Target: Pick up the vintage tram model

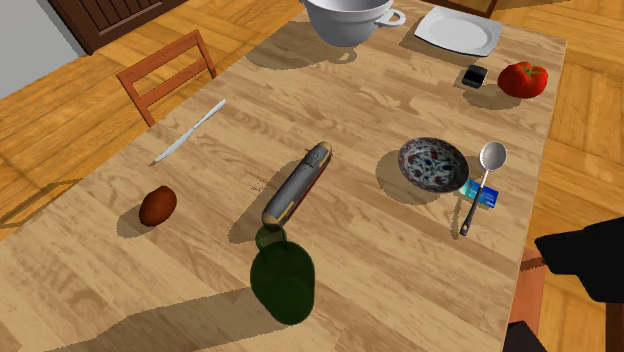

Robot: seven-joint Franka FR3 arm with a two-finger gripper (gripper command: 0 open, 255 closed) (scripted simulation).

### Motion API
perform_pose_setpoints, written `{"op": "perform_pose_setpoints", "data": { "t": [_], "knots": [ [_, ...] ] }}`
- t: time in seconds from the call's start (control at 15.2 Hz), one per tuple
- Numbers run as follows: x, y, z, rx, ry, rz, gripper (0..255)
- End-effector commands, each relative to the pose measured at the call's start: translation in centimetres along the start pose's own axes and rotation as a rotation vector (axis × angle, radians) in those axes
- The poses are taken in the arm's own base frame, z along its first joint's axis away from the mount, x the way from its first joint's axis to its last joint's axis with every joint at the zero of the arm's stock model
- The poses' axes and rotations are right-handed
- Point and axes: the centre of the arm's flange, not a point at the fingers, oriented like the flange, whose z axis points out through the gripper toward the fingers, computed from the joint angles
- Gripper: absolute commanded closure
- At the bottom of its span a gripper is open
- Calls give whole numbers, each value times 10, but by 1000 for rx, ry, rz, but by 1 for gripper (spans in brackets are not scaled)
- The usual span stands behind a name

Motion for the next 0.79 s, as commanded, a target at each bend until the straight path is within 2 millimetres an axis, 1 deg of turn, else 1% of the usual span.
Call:
{"op": "perform_pose_setpoints", "data": {
  "t": [0.0,0.4,0.73],
  "knots": [
    [0,0,0,0,0,0,0],
    [41,-39,60,-7,-36,107,0],
    [77,-68,111,-13,-65,196,0]
  ]
}}
